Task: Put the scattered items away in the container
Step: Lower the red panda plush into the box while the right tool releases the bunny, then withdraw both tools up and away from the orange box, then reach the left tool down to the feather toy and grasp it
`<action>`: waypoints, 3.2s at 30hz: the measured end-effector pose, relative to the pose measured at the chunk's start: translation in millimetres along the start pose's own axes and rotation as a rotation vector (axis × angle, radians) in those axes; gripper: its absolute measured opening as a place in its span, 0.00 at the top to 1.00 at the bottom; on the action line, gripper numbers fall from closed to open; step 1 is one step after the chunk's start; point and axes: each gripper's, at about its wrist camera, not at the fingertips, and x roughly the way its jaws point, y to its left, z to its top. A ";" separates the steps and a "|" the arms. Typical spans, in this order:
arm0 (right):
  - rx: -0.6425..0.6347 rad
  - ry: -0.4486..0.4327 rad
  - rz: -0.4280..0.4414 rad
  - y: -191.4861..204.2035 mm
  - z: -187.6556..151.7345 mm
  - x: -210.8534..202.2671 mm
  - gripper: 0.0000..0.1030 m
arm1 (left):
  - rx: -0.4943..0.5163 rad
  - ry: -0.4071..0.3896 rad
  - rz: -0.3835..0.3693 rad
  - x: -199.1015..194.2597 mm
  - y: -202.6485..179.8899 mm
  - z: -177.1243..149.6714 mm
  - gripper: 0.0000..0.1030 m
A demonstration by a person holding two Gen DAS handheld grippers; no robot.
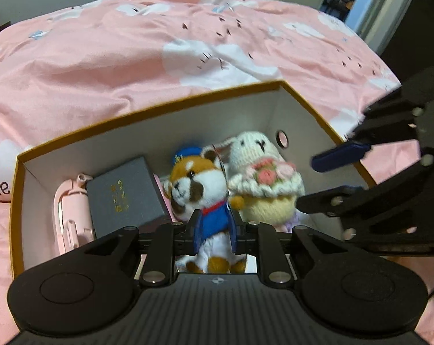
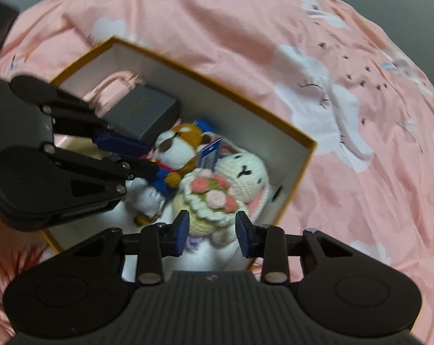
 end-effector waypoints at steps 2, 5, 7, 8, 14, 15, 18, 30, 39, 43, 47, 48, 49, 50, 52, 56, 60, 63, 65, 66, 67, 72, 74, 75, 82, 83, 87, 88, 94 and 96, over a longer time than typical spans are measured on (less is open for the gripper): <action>-0.046 0.013 -0.005 7.0 0.2 5.0 0.62 | 0.008 0.019 -0.003 2.5 -1.0 -1.9 0.80; -0.083 0.047 -0.015 12.0 1.1 16.6 0.62 | -0.004 0.051 -0.014 11.4 -0.4 -3.9 0.80; -0.118 0.060 -0.044 15.0 1.3 24.2 0.62 | -0.010 0.077 -0.024 17.8 -0.3 -4.3 0.80; -0.139 0.061 -0.063 16.4 0.9 27.7 0.63 | -0.014 0.081 -0.025 20.4 -0.5 -4.1 0.80; -0.142 0.037 -0.052 10.0 2.6 33.6 0.62 | -0.064 0.093 -0.023 32.7 2.0 4.2 0.80; -0.138 0.039 -0.056 9.3 2.5 34.8 0.63 | -0.067 0.094 -0.021 32.9 1.9 4.9 0.80; -0.126 0.037 -0.057 10.8 2.4 36.4 0.62 | -0.087 0.089 -0.016 31.9 2.0 2.7 0.80; -0.091 -0.068 -0.068 25.0 -18.0 -1.8 0.30 | -0.150 -0.150 0.022 -30.7 -9.6 -27.9 0.55; 0.008 -0.230 -0.121 39.2 -38.1 -29.5 0.21 | -0.138 -0.393 0.196 -76.9 -26.8 -60.4 0.42; 0.062 -0.378 -0.181 48.2 -58.0 -46.0 0.14 | -0.166 -0.481 0.228 -91.5 -31.0 -75.9 0.29; 0.168 -0.495 -0.203 55.1 -79.5 -56.8 0.10 | -0.199 -0.552 0.206 -106.8 -32.9 -91.3 0.23; 0.209 -0.515 -0.199 55.4 -84.6 -58.8 0.09 | -0.209 -0.562 0.201 -109.7 -32.3 -93.9 0.20; 0.256 -0.530 -0.194 55.2 -89.9 -60.3 0.09 | -0.216 -0.573 0.201 -112.6 -32.7 -96.7 0.16; 0.306 -0.542 -0.189 55.0 -95.4 -61.4 0.08 | -0.221 -0.585 0.209 -116.6 -32.9 -100.2 0.14; 0.402 -0.568 -0.185 55.7 -105.9 -63.4 0.08 | -0.198 -0.603 0.214 -122.6 -34.8 -106.8 0.13; 0.580 -0.631 -0.161 59.8 -128.3 -71.5 0.05 | -0.169 -0.606 0.227 -131.2 -42.3 -121.8 0.13; 0.674 -0.705 -0.201 72.0 -148.0 -81.4 0.03 | -0.123 -0.673 0.307 -140.0 -53.6 -138.5 0.13; 0.668 -0.744 -0.261 85.3 -159.1 -87.9 0.03 | -0.109 -0.687 0.364 -143.6 -58.3 -146.9 0.13; 0.633 -0.752 -0.287 95.3 -165.9 -89.9 0.03 | -0.114 -0.680 0.365 -145.5 -57.4 -152.5 0.13; 0.615 -0.755 -0.297 100.4 -169.5 -90.0 0.03 | -0.125 -0.675 0.363 -146.3 -56.4 -156.1 0.13; 0.600 -0.760 -0.304 105.9 -173.1 -89.9 0.03 | -0.138 -0.669 0.363 -146.8 -55.5 -159.8 0.13; 0.552 -0.732 -0.248 127.4 -187.5 -84.1 0.03 | -0.223 -0.648 0.378 -151.0 -48.4 -179.0 0.13; 0.553 -0.711 -0.223 133.6 -191.1 -81.4 0.03 | -0.240 -0.638 0.361 -154.7 -44.5 -186.3 0.13; 0.554 -0.704 -0.216 137.2 -193.2 -80.6 0.03 | -0.243 -0.637 0.358 -156.3 -43.3 -189.3 0.13; 0.565 -0.682 -0.212 154.2 -210.0 -80.4 0.03 | -0.253 -0.596 0.329 -168.9 -39.6 -213.7 0.13; 0.572 -0.682 -0.213 154.2 -213.0 -80.9 0.03 | -0.252 -0.576 0.313 -168.6 -39.6 -216.1 0.13; 0.619 -0.659 -0.195 151.6 -223.0 -79.6 0.03 | -0.235 -0.509 0.280 -164.6 -42.4 -225.5 0.13; 0.624 -0.643 -0.184 151.5 -224.8 -78.3 0.03 | -0.232 -0.491 0.273 -163.2 -43.3 -227.1 0.13; 0.579 -0.509 -0.110 158.1 -232.0 -63.1 0.03 | -0.198 -0.382 0.216 -153.1 -50.2 -235.5 0.13; 0.557 -0.469 -0.104 162.0 -233.8 -56.8 0.05 | -0.171 -0.329 0.199 -146.8 -54.7 -237.3 0.14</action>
